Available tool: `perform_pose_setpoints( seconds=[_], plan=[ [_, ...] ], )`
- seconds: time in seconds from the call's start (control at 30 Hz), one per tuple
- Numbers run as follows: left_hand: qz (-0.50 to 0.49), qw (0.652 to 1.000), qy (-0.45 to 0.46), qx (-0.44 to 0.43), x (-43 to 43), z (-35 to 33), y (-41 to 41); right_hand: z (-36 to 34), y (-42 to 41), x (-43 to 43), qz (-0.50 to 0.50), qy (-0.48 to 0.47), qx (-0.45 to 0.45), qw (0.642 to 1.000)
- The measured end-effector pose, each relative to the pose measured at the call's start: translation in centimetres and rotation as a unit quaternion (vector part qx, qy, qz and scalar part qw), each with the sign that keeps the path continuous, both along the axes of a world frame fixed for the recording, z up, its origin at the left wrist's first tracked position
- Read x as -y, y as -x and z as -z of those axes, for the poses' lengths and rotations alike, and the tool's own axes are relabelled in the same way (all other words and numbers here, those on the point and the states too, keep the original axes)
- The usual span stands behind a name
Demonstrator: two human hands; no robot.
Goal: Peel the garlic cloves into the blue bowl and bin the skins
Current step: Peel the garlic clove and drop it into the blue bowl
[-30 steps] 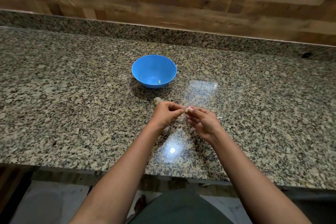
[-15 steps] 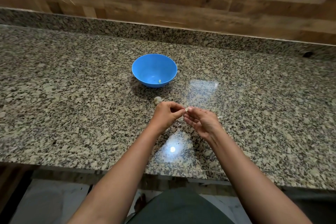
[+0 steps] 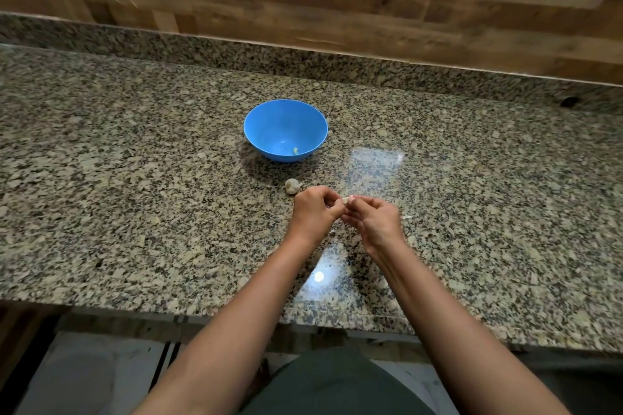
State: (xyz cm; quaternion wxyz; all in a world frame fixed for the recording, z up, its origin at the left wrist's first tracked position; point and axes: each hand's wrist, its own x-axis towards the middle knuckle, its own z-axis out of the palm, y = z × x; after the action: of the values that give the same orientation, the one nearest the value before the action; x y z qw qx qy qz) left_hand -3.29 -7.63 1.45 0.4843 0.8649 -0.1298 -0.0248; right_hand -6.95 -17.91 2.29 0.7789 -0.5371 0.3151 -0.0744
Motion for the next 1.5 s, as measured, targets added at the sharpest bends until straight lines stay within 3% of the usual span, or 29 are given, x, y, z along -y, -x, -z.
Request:
perform_pose_setpoints(
  seconds=[0.2, 0.43, 0.63, 0.93, 1.17, 1.23, 1.37, 1.5],
  plan=[
    [0.016, 1.000, -0.026, 0.003, -0.3, 0.0, -0.4, -0.1, 0.4, 0.4, -0.065, -0.015, -0.022, 0.998],
    [0.025, 1.000, -0.017, -0.006, -0.4, 0.2, -0.3, -0.3, 0.2, 0.9, -0.057, -0.138, 0.004, 0.989],
    [-0.004, 1.000, -0.011, -0.013, -0.9, 0.2, -0.7, -0.2, -0.1, 0.9, -0.065, -0.136, -0.021, 0.988],
    [-0.079, 0.994, -0.031, -0.061, -1.9, 1.1, -1.7, 0.1, 0.4, 1.3, -0.105, -0.065, -0.057, 0.991],
    [-0.028, 0.987, -0.098, -0.121, -1.8, 1.7, -1.4, 0.5, 0.7, 1.2, -0.135, 0.083, -0.062, 0.985],
    [-0.013, 0.987, -0.056, -0.152, -1.7, 1.7, -1.4, 0.5, 0.7, 1.1, -0.144, 0.119, -0.058, 0.981],
    [0.009, 0.947, 0.165, -0.277, -1.3, 1.2, -0.9, 0.1, 0.5, 0.7, -0.163, 0.168, -0.031, 0.972],
    [-0.015, 0.921, 0.244, -0.303, -1.1, 1.1, -0.8, 0.0, 0.3, 0.5, -0.177, 0.173, -0.022, 0.969]
  ],
)
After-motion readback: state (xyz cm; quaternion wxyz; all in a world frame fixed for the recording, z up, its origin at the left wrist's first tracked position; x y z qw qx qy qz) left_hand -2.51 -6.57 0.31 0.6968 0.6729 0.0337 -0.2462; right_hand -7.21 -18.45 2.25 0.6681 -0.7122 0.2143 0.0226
